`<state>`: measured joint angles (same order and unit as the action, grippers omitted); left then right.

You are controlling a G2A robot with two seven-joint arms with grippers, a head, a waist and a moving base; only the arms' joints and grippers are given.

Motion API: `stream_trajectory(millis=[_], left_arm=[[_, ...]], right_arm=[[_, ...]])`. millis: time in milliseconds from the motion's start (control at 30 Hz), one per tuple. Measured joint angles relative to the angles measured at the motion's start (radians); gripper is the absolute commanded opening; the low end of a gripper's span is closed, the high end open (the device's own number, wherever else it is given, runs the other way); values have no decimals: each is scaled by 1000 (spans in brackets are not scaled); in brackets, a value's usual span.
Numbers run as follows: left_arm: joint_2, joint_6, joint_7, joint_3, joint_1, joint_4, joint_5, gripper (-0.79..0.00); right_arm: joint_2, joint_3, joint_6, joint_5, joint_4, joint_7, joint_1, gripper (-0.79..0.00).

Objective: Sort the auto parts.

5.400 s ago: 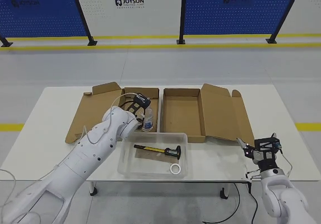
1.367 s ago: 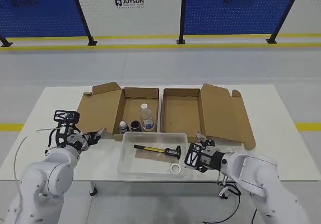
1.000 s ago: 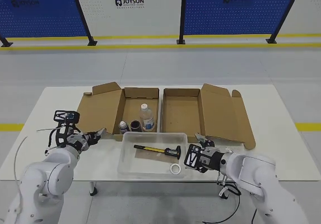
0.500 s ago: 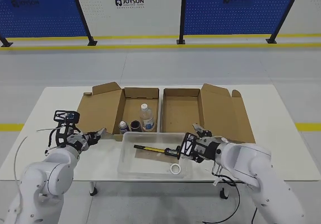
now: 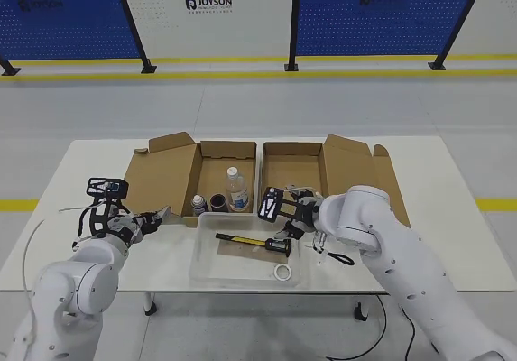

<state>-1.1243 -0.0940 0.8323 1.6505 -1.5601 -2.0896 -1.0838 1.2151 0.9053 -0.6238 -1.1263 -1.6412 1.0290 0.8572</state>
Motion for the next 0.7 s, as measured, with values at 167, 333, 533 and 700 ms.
stream_trajectory(millis=[167, 333, 533, 700], left_arm=[[0, 0, 0, 0, 0, 0, 0, 0], [0, 0, 0, 0, 0, 0, 0, 0], [0, 0, 0, 0, 0, 0, 0, 0], [0, 0, 0, 0, 0, 0, 0, 0]], right_arm=[[0, 1, 1, 1, -1, 1, 1, 0], [0, 1, 1, 1, -1, 1, 1, 0], [0, 1, 1, 1, -1, 1, 1, 0], [2, -17, -15, 7, -4, -57, 14, 0]])
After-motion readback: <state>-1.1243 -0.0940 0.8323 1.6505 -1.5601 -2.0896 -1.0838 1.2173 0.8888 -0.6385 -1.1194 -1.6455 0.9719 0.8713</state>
